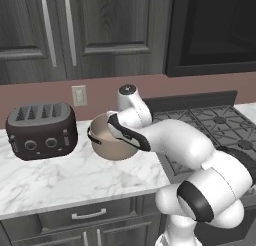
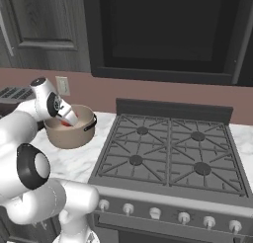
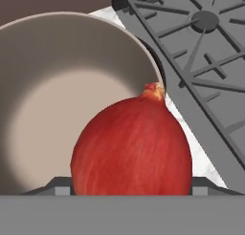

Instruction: Turn on the sink faucet. Then move the onion from the counter to the sink. Turn off the sink. Move the vegetable from the sink to the pot next to the stove. Finally move the pot to the front left burner.

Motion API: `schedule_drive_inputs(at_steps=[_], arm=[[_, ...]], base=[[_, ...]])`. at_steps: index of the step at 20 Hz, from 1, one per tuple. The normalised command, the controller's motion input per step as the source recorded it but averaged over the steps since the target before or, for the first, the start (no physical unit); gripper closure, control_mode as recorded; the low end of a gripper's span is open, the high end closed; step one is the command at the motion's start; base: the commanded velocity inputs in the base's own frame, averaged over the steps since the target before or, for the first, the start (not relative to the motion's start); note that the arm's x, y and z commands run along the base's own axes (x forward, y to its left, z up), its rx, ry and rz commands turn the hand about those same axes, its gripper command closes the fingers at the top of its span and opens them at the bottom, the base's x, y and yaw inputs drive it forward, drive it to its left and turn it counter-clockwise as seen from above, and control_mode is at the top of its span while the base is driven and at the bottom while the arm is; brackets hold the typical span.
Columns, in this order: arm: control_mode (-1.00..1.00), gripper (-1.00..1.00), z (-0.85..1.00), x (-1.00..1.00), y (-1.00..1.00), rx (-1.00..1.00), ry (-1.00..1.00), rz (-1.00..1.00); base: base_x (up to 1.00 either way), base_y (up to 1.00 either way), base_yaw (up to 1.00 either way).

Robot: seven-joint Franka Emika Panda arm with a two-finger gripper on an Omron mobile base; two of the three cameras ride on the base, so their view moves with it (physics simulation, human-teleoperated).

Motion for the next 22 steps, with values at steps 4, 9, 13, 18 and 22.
schedule_drive_inputs(at_steps=[4, 9, 13, 18, 22], arm=[[-1.0, 1.0, -0.18, 0.09, 0.0, 0.0, 0.01, 0.0], [-1.0, 1.0, -0.08, 0.1, 0.03, 0.0, 0.0, 0.0], [-1.0, 1.0, -0.01, 0.12, 0.01, 0.0, 0.03, 0.0], [-1.0, 1.0, -0.03, 0.15, 0.01, 0.0, 0.09, 0.0], [-1.0, 1.0, -0.11, 0.2, 0.0, 0.0, 0.17, 0.0]], base=[[0.0, 0.0, 0.0], [0.0, 0.0, 0.0], [0.0, 0.0, 0.0], [0.0, 0.0, 0.0], [0.0, 0.0, 0.0]])
